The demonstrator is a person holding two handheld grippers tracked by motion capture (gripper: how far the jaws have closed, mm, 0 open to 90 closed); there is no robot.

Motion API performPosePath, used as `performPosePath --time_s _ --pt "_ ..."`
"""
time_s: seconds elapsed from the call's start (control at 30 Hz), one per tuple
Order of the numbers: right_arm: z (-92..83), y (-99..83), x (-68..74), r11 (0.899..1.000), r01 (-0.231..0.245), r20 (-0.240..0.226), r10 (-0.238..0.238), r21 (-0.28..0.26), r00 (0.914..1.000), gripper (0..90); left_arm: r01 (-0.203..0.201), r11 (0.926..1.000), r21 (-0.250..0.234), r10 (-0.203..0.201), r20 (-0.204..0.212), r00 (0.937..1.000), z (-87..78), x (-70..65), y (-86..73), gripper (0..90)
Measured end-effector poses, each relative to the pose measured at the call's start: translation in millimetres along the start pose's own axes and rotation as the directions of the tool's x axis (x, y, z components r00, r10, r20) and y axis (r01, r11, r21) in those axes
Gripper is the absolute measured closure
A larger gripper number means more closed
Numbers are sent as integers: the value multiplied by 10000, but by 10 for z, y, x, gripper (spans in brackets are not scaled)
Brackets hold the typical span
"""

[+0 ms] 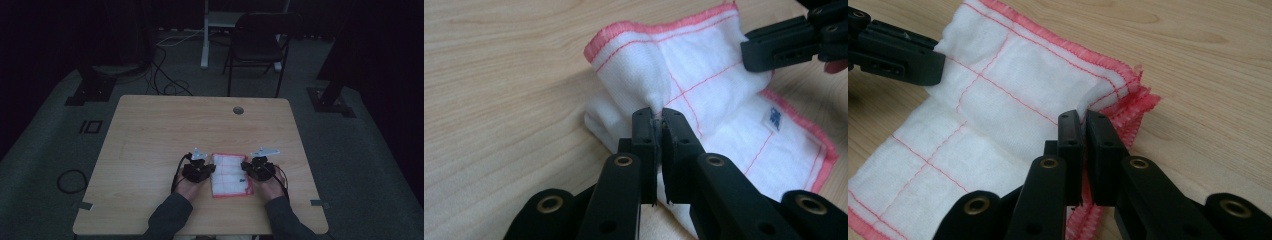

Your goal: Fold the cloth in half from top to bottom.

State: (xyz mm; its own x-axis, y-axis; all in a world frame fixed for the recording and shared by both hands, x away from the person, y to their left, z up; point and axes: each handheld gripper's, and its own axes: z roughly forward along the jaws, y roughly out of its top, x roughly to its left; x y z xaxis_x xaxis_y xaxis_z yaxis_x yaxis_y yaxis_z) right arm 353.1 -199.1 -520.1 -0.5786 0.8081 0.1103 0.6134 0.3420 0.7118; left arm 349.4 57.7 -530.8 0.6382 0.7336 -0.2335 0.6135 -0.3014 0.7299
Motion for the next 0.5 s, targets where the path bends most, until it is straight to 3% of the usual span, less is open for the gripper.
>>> performPosePath --time_s 0.13,0.2,0.27,0.4,0.5 --pt "12 -5 1 9999 -24 84 23 114 10000 833 -58 10000 8 58 -13 10000 4 1 -26 843" --pt "12 -1 -5 9999 -49 143 47 106 9999 779 -73 10000 5 73 -37 10000 8 -4 -32 842" --pt "-9 28 -19 10000 32 120 -31 -49 9999 669 -134 9999 11 134 -78 9999 12 -4 -38 840" --pt "-21 71 -33 9997 16 147 -12 -235 9999 594 -142 9999 -5 142 -100 9999 15 -6 -44 835" --pt "14 130 -82 9993 -255 221 261 -266 9994 556 -149 9999 -31 149 -136 9998 16 -11 -46 828"
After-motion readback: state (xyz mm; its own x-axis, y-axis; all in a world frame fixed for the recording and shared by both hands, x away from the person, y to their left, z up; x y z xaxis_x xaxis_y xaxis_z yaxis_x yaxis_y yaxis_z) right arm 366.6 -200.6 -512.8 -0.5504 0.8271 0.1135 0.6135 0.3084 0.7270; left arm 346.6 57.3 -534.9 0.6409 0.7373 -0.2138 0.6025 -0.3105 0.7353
